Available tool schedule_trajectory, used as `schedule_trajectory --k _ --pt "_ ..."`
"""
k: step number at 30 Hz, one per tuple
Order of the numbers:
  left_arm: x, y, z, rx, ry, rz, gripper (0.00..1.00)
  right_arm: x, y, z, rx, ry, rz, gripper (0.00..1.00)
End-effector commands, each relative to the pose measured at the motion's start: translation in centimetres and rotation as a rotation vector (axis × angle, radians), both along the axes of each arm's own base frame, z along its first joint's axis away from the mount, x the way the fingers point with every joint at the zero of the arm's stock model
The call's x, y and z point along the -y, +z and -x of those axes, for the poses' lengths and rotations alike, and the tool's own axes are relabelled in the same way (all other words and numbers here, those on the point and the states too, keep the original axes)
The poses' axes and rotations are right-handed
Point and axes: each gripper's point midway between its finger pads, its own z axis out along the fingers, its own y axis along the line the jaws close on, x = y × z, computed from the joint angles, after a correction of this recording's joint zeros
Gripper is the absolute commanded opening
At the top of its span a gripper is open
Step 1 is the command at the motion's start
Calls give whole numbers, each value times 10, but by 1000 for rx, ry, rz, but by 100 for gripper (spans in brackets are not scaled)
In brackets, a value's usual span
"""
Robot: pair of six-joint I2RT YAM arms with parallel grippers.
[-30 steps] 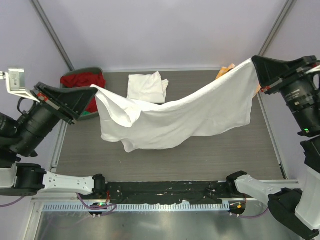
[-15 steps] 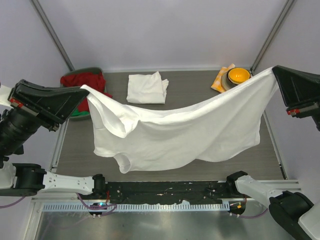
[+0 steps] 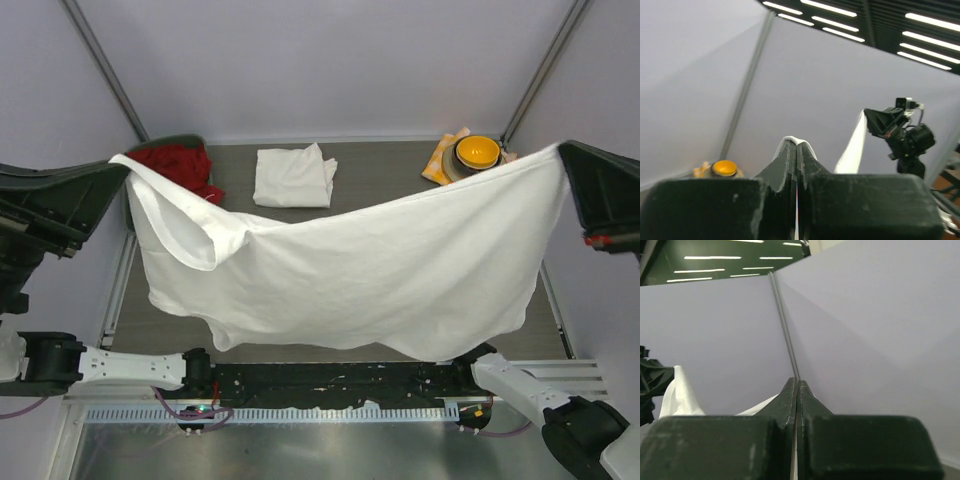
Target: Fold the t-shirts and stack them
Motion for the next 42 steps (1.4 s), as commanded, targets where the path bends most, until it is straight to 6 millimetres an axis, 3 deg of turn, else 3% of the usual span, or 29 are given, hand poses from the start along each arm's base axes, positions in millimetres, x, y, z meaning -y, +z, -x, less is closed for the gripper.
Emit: schedule_trajectory --k 1,2,3,5,6,8,9,11,12,14,16,19,23,24,25,26,28,29,31,32,34,35,36,37,42 --pt "13 -47 -52 -130 296 -93 0 -20 -67 -112 -294 -93 9 1" --pt "12 -56 -61 -162 353 -98 1 -22 -81 -128 -339 -112 9 1" --pt "24 -77 -71 -175 418 -168 1 -24 -104 -150 -397 -148 19 1" --pt "27 -106 -89 -233 559 -246 0 -26 -128 -170 -457 -170 9 1" --pt "43 -127 -96 -237 608 -303 0 -26 -154 -189 -507 -213 12 1" --pt "48 -152 -104 -253 696 -363 0 -20 -184 -211 -584 -286 -4 1" --pt "58 -173 -109 -263 727 -393 0 -22 -216 -227 -656 -315 17 1" --pt "65 -196 -113 -290 747 -402 0 -17 -245 -242 -715 -374 15 1" --pt "74 -221 -117 -305 761 -431 0 -19 -268 -250 -747 -386 36 1" --pt "100 -254 -121 -327 712 -463 0 -16 -287 -258 -771 -417 38 1" --pt "122 -285 -135 -367 710 -521 0 -18 -309 -268 -804 -432 55 1" --pt "151 -318 -160 -404 675 -572 0 -21 -327 -279 -838 -447 77 1" --pt "160 -346 -209 -476 637 -574 0 -23 -345 -296 -866 -477 92 1" --pt "154 -352 -229 -496 632 -574 0 -23 -347 -300 -869 -484 93 1" --pt "151 -356 -240 -513 635 -576 0 -23 -352 -304 -877 -492 96 1" --pt "140 -362 -265 -547 680 -583 0 -25 -356 -310 -884 -499 100 1" --pt "136 -366 -283 -559 661 -585 0 -24 -362 -318 -894 -519 100 1" --pt "124 -368 -302 -577 697 -578 0 -26 -367 -324 -902 -525 102 1" --pt "117 -367 -317 -581 694 -576 0 -22 -371 -331 -909 -554 87 1" --pt "103 -357 -331 -583 720 -550 0 -22 -373 -335 -907 -566 76 1" --pt "99 -363 -348 -594 716 -568 0 -16 -378 -342 -911 -609 49 1" --pt "88 -346 -360 -582 739 -540 0 -15 -375 -346 -895 -616 33 1" --pt "87 -355 -368 -604 734 -573 0 -14 -374 -349 -888 -625 24 1" --pt "86 -332 -374 -573 740 -550 0 -14 -369 -350 -868 -629 22 1" --pt "95 -268 -366 -448 684 -510 0 -23 -334 -346 -744 -551 38 1"
